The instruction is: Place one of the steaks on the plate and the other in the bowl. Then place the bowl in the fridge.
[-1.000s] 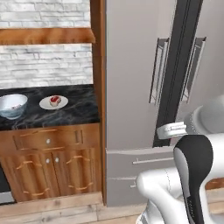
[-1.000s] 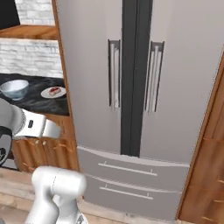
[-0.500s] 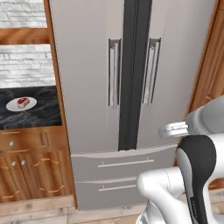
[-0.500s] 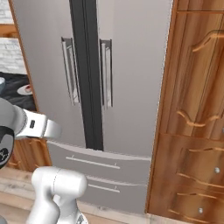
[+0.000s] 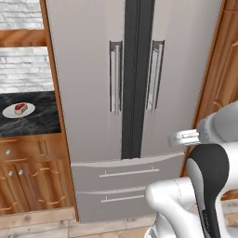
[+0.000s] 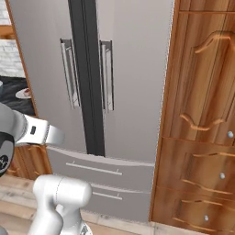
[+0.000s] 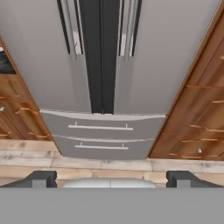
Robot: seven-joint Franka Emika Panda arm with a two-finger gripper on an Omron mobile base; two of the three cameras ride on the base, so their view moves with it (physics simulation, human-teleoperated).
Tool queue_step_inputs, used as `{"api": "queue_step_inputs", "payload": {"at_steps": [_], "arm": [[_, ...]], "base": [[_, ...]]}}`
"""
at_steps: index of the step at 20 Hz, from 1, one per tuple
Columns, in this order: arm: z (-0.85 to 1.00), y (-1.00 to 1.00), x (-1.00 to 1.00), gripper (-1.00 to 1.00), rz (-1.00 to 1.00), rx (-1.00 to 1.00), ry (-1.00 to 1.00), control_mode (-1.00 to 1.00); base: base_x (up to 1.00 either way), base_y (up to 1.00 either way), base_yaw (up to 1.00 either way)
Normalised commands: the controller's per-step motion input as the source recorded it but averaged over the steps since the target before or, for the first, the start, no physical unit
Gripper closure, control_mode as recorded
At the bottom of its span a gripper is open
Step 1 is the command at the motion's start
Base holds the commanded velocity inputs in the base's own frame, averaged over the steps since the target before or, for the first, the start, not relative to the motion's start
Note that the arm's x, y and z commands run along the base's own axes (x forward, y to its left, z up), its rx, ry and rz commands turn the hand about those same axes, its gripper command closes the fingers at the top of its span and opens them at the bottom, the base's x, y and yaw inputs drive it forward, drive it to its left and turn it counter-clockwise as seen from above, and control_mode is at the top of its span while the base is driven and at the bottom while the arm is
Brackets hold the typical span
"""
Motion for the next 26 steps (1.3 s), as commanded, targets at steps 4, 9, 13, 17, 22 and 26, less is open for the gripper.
{"api": "queue_step_inputs", "payload": {"at_steps": [4,9,13,17,22,26], "arm": [[0.0,0.0,0.0,-1.0,0.0,0.0,0.0,1.0],[0.0,-0.01,0.1,-1.0,0.0,0.0,-0.01,-1.0],[0.0,-0.15,0.84,-1.0,0.0,0.0,-0.05,-1.0],[0.07,-0.12,0.91,-1.0,0.04,0.0,-0.17,-1.0],[0.07,-0.11,0.64,-1.0,0.06,0.0,-0.28,-1.0],[0.01,-0.3,0.45,-1.0,0.02,0.01,-0.22,-1.0]], "base": [[-0.34,0.02,0.0],[0.0,0.0,0.0],[0.0,0.0,0.0],[0.0,0.0,0.0],[0.0,0.0,0.0],[0.0,0.0,0.0]]}}
